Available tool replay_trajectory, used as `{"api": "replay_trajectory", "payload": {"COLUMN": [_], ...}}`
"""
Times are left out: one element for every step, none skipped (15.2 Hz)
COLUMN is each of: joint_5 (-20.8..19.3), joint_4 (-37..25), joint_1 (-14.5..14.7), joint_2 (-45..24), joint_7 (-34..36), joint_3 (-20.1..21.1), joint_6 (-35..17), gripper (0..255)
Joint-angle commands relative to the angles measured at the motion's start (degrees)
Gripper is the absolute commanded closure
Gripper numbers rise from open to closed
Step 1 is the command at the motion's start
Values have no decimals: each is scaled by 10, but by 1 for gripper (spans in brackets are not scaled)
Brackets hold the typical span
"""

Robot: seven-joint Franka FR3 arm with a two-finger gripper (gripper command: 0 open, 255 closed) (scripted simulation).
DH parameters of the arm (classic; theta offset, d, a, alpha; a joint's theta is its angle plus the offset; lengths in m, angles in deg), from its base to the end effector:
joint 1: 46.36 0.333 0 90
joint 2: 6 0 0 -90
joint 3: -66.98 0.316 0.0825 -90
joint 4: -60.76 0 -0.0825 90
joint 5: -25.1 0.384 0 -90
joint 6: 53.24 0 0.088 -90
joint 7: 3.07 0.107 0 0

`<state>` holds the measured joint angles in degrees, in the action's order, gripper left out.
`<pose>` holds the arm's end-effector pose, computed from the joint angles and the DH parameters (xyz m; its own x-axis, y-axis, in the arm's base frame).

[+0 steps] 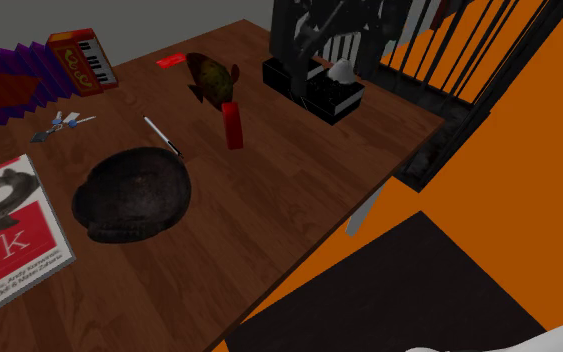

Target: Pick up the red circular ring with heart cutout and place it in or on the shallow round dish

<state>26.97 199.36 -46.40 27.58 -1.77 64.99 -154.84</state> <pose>0.3676 -0.0115 0.5100 0.9965 -0.0576 -0.0613 -0.0607 -0.9969 -0.0493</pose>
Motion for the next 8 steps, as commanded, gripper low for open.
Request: {"api": "replay_trajectory", "payload": {"joint_5": [14, 20, 27, 34, 41, 48, 55, 63], "joint_4": [-1, -3, -5, -8, -12, -17, -22, -29], "joint_1": [3, 4, 6, 8, 9, 11, 13, 15], "joint_2": [-33, -51, -69, -87, -106, -126, -145, -165], "joint_7": [10, 14, 18, 21, 24, 27, 29, 31], "joint_3": [1, 2, 2, 3, 3, 4, 4, 4], "joint_6": [-41, -60, -80, -99, -117, -135, -153, -170], "gripper": [0, 0, 0, 0, 0, 0, 0, 0]}}
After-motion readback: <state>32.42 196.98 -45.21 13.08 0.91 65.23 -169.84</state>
